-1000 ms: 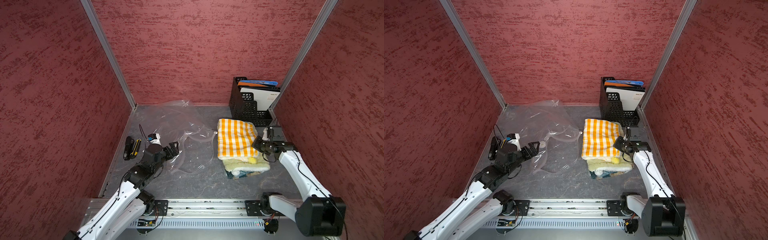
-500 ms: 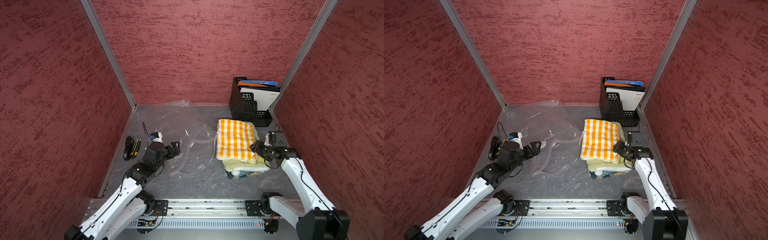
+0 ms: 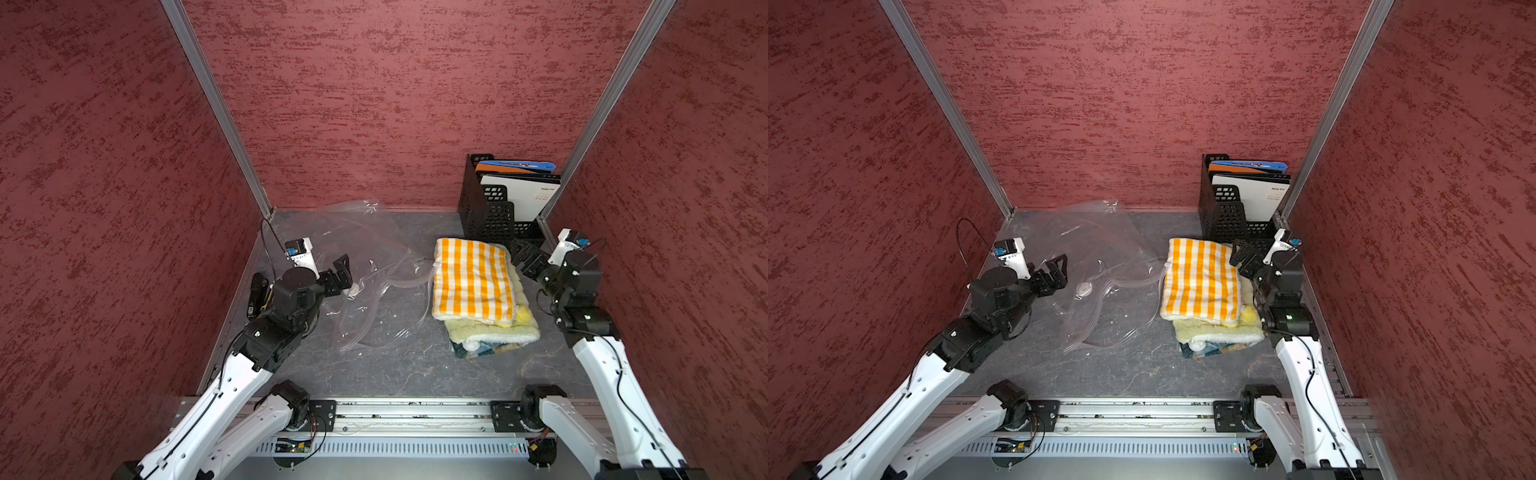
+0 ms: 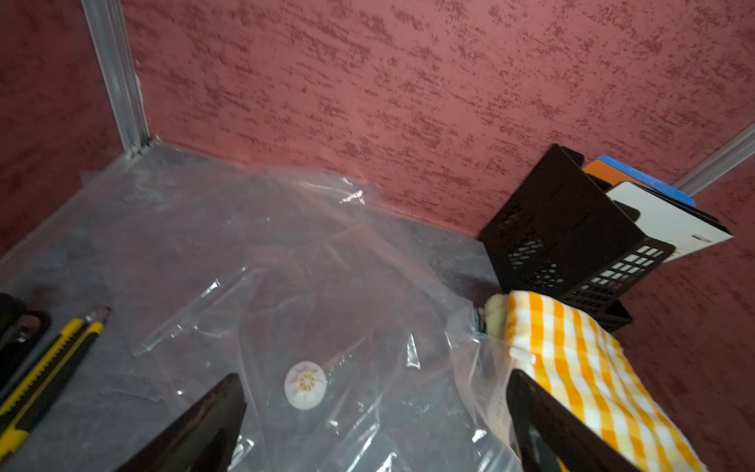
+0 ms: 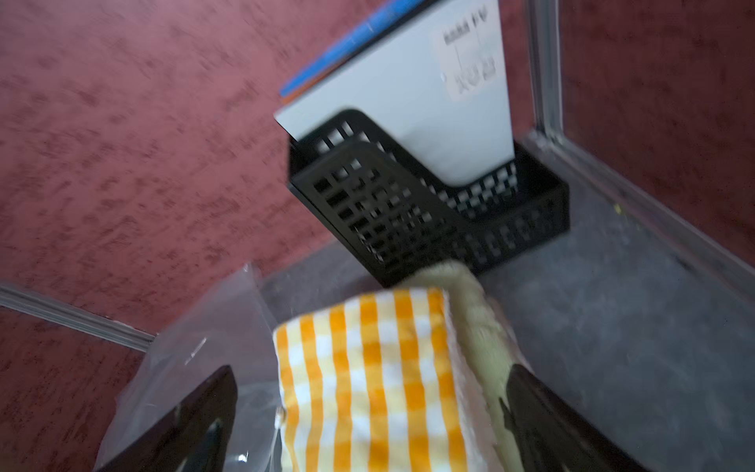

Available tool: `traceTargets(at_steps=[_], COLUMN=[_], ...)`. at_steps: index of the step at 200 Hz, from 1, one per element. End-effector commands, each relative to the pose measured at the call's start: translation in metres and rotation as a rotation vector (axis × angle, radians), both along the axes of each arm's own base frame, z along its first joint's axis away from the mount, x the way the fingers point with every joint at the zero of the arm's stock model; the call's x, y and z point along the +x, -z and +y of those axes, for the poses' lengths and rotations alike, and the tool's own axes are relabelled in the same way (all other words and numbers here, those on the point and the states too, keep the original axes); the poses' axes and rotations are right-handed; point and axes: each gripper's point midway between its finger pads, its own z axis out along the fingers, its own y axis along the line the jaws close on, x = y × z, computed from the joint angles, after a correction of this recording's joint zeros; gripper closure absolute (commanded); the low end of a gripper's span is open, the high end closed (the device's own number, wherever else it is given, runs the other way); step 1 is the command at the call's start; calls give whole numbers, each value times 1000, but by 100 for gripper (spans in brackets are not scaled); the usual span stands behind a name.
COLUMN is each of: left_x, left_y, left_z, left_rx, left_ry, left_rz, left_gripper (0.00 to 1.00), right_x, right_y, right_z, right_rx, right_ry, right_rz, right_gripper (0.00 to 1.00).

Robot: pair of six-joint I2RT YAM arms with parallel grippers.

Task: Take the blanket out of the vacuum bag
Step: Place the blanket at the center of the board.

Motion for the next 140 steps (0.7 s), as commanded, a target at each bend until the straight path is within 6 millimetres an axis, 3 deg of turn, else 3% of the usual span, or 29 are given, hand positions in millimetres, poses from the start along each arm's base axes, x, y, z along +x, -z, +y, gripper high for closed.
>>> traceTargets(at_steps=[1, 14, 18, 19, 24, 44, 61, 93, 117, 140], left_x=[20, 30, 34, 33, 38, 50, 59, 68, 77, 79], left_y=[-29, -34, -21, -31, -15, 17, 49, 79, 123, 162], left_z=[20, 19, 25, 27, 41, 86, 110, 114, 116, 119], left_rx=[152, 214, 230, 214, 208, 184, 235, 330, 309, 276], left_ry=[-103, -51, -65, -79, -138, -271, -337, -328, -287, -270], left_rz=[-220, -384, -381, -420, -409, -405, -310, -261, -169, -106], left_gripper=[1, 1, 0, 0, 1, 1, 1, 0, 1, 0], right_x=[9, 23, 28, 30, 35, 55, 68, 75, 69, 56], right_y=[-64, -49, -42, -40, -30, 11, 46, 86, 118, 127], right_z=[-14, -32, -39, -40, -48, -60, -68, -58, -39, -36], right_rx=[-224, -291, -324, -333, -372, -543, -522, -454, -379, -347], right_ry=[86, 180, 210, 216, 252, 260, 230, 128, 25, 18], right_rz=[-373, -268, -234, -225, -197, -170, -107, -23, 32, 81], right_gripper=[1, 1, 1, 1, 1, 1, 1, 1, 1, 1])
